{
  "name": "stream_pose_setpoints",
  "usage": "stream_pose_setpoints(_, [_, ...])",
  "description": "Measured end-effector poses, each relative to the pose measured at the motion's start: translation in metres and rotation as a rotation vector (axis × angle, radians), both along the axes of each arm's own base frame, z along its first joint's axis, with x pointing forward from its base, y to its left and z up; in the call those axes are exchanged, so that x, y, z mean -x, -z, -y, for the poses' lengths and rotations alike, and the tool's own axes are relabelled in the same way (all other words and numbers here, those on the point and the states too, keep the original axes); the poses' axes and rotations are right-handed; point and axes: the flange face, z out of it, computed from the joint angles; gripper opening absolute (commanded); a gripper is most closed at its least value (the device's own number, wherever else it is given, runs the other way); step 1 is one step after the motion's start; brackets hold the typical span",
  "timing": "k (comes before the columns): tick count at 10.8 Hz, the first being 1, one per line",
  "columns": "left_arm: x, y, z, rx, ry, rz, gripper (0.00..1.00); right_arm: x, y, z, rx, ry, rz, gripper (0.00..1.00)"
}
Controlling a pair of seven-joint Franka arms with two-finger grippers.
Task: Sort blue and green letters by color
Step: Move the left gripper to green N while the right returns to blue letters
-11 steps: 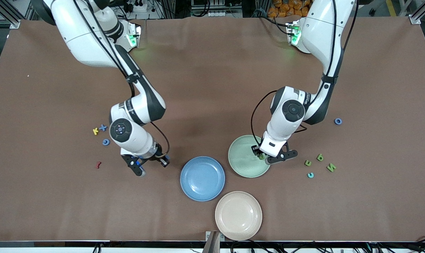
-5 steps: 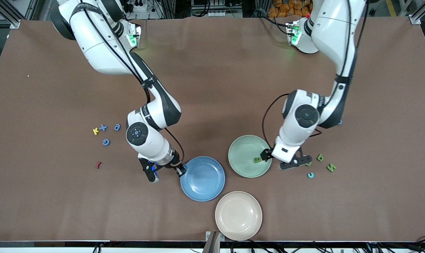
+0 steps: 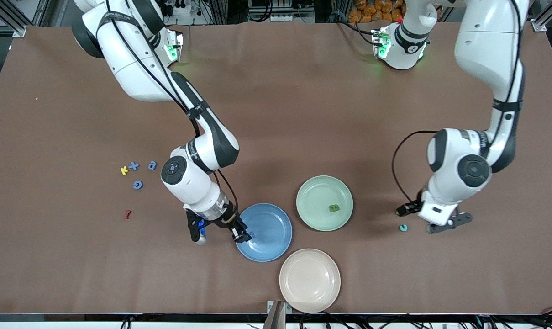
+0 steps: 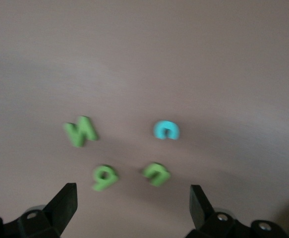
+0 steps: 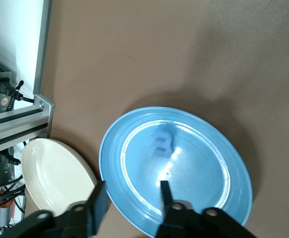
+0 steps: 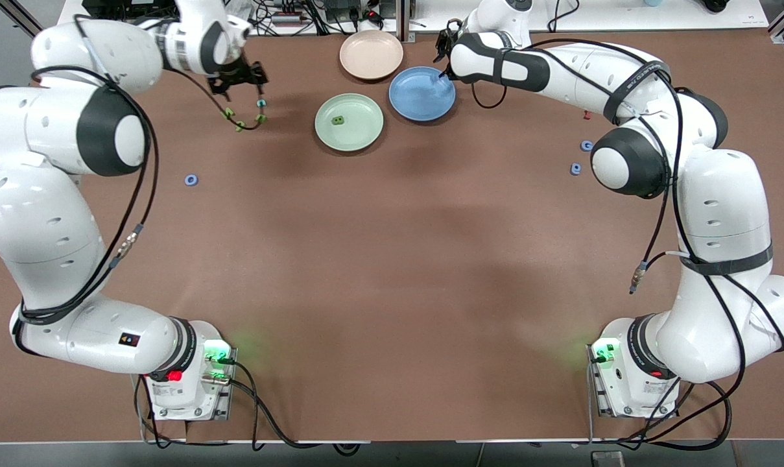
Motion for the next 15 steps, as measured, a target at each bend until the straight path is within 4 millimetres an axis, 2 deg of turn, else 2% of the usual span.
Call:
stream_pose_setpoints(2, [-0.002, 0.013, -0.052, -0.039, -0.01, -0.029, 1.0, 0.001, 0.003, -0.002, 0.007, -0.008, -0.002, 1.0])
stream_pose_setpoints(3, [-0.005, 0.024, -0.071, -0.039, -0.005, -0.043, 1.0, 0.004, 0.006, -0.004, 0.062, -0.052, -0.001, 1.0])
stream_pose_setpoints(4, [-0.009, 0.032, -0.074, -0.029, -0.004, -0.049, 1.0, 0.012, 0.017, -0.004, 0.191, -0.148, -0.042, 1.0])
stream_pose_setpoints(6, [-0.013, 0.047, -0.069, -0.021, 0.004, -0.059, 1.0, 0.02, 0.031, 0.014, 0.356, -0.291, -0.16, 1.0])
stream_pose_setpoints(9, [-0.018, 0.059, -0.069, -0.014, 0.014, -0.063, 1.0, 0.02, 0.034, 0.047, 0.42, -0.397, -0.205, 1.0])
stream_pose_setpoints(12, [-0.023, 0.069, -0.077, 0.003, 0.028, -0.047, 1.0, 0.033, 0.022, 0.085, 0.447, -0.48, -0.218, 1.0])
stream_pose_setpoints(14, [-0.024, 0.076, -0.078, 0.007, 0.028, -0.04, 1.0, 0.053, 0.01, 0.114, 0.459, -0.538, -0.192, 1.0])
stream_pose_setpoints(15, [-0.024, 0.079, -0.077, 0.008, 0.029, -0.038, 0.9, 0.068, 0.009, 0.136, 0.467, -0.576, -0.182, 1.0])
